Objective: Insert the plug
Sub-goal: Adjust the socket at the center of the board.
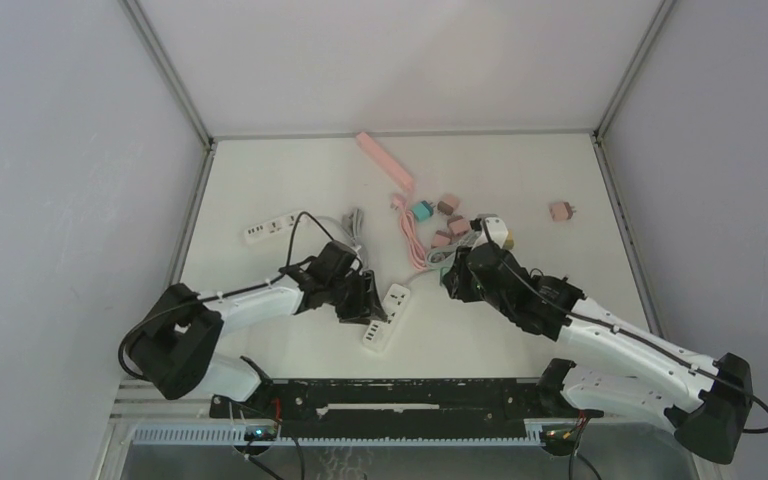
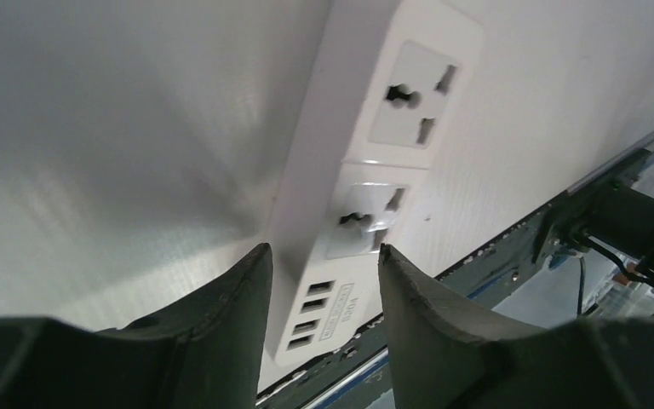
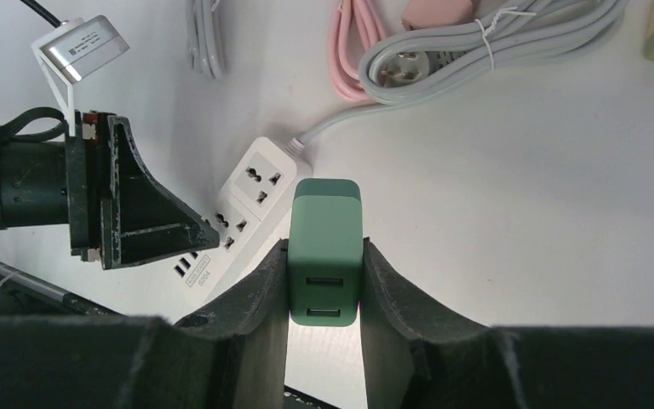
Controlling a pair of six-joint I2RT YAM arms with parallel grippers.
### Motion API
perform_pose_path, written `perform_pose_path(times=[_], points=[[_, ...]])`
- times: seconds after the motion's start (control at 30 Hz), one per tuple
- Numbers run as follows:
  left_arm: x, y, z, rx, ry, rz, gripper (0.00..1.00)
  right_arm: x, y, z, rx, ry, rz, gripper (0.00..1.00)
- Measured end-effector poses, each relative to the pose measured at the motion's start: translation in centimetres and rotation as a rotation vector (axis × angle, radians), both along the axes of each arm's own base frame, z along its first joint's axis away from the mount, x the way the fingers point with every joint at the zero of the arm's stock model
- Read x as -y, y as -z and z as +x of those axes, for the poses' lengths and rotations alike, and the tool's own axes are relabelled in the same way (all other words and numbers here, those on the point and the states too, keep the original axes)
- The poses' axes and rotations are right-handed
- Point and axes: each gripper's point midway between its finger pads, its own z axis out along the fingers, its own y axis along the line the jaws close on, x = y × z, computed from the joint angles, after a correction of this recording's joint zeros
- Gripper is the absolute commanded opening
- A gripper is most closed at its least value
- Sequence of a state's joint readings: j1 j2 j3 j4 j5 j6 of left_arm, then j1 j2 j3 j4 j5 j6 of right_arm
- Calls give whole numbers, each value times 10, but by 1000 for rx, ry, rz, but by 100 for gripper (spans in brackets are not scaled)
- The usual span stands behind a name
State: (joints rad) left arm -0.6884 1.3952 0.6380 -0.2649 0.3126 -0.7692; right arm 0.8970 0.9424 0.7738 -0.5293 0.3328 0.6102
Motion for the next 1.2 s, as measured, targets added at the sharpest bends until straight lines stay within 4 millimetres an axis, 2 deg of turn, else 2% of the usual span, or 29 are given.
perform_pose_path(times=[0.17,0.33,0.47,0.57,0.67,0.87,1.2], points=[[23,-6,3,0,30,-57,48,9,-2,4,-46,31,18,0],[56,-11,4,-24,52,-118,44,15,-10,6,-89,46,28,0],[80,-15,6,-49,42,-178,46,13,-18,8,-111,42,28,0],[91,-21,10,-52,34,-213,46,11,-15,5,-144,29,16,0],[95,-25,14,-34,28,-225,47,8,-6,1,-201,12,-10,0],[87,-22,18,-6,2,-180,47,5,17,-9,-335,-11,-81,0],[82,-10,22,13,12,-132,42,-13,32,-13,-504,-51,-139,0]])
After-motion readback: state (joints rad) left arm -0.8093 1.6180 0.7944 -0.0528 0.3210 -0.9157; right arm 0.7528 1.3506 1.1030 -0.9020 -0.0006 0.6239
